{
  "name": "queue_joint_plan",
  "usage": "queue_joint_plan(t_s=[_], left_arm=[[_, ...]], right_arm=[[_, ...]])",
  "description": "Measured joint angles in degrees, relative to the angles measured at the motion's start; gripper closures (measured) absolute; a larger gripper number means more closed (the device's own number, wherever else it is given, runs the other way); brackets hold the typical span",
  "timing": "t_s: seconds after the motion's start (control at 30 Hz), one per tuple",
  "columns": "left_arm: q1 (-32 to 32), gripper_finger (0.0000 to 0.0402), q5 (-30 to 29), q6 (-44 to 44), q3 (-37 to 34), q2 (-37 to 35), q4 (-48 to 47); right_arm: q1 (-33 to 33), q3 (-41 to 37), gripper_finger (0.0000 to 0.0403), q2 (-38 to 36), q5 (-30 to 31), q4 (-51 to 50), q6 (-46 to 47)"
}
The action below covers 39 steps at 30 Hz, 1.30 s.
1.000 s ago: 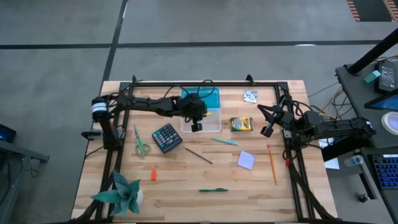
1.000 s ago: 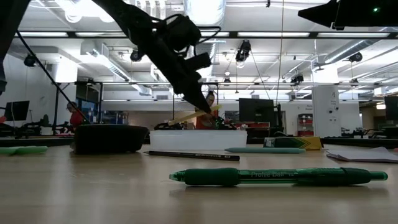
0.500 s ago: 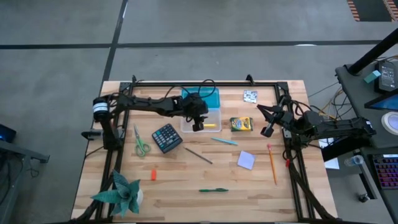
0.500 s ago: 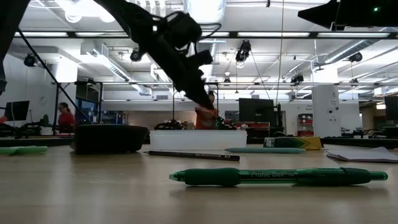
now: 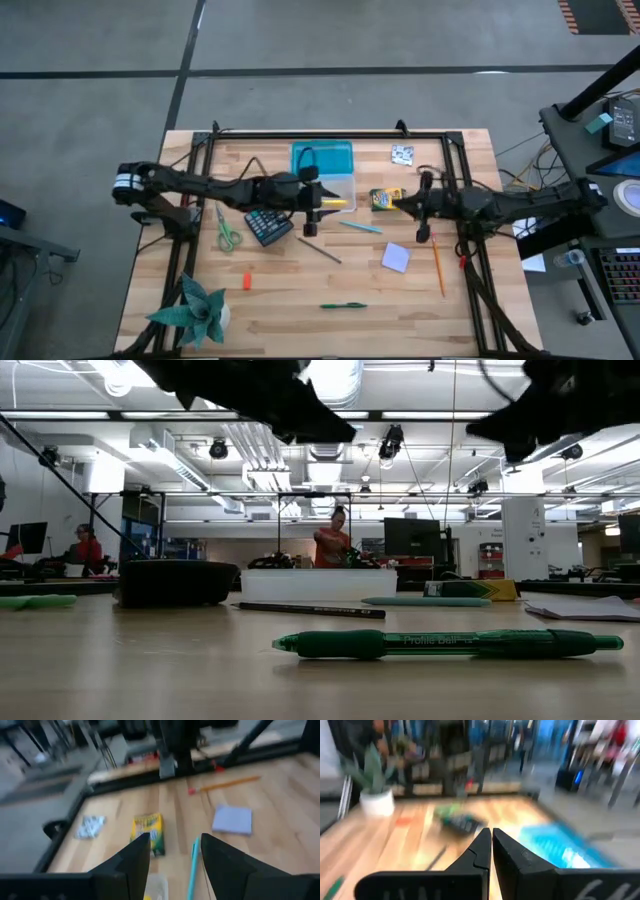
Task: Pack school essentials
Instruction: Put the light blue pen into the blue supply box
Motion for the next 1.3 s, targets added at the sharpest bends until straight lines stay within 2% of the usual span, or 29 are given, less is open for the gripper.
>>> queue_joint_plan(t_s=[0.1, 0.2, 0.37, 0.63, 0.73, 0.83, 1.07, 1.17, 1.3], left_arm=[[-0.07, 0.0243, -0.11, 0.31, -4.53, -3.05, 7.85], [0.4, 0.0243, -0.42, 0.33, -8.38, -5.37, 14.08], [0.63, 0.0243, -4.47, 0.81, -12.29, -8.87, 17.88], [0.76, 0.0243, -4.84, 2.85, -14.58, -11.68, 17.6], [0.82, 0.0243, -5.0, 6.05, -14.61, -11.99, 17.69], [1.07, 0.0243, -5.91, 8.24, -14.61, -12.82, 17.79], [1.25, 0.0243, -5.91, 8.81, -14.61, -13.16, 17.45], [1.25, 0.0243, -5.89, 8.81, -14.68, -13.16, 17.09], [1.25, 0.0243, -5.89, 9.3, -14.73, -13.16, 17.13]], right_arm=[[1.3, 3.29, 0.0394, 4.61, 0.02, -4.5, 4.42], [1.46, 7.81, 0.0394, 9.66, -0.02, -13.2, 8.35], [1.53, 14.51, 0.0394, 18.52, -0.04, -23.88, 9.1], [1.46, 19.37, 0.0394, 31.79, 0.07, -25.56, 6.02], [1.44, 21.97, 0.0394, 36.24, 3.36, -24.6, 7.38], [1.31, 24.28, 0.0394, 40.64, 4.02, -25.51, 8.15], [1.09, 28.69, 0.0391, 49.11, -0.43, -26.35, 10.38], [0.03, 30.46, 0.0369, 51.58, -2.4, -28.76, 12.36], [-1.05, 31.17, 0.0311, 54.13, -2.74, -30.43, 12.28]])
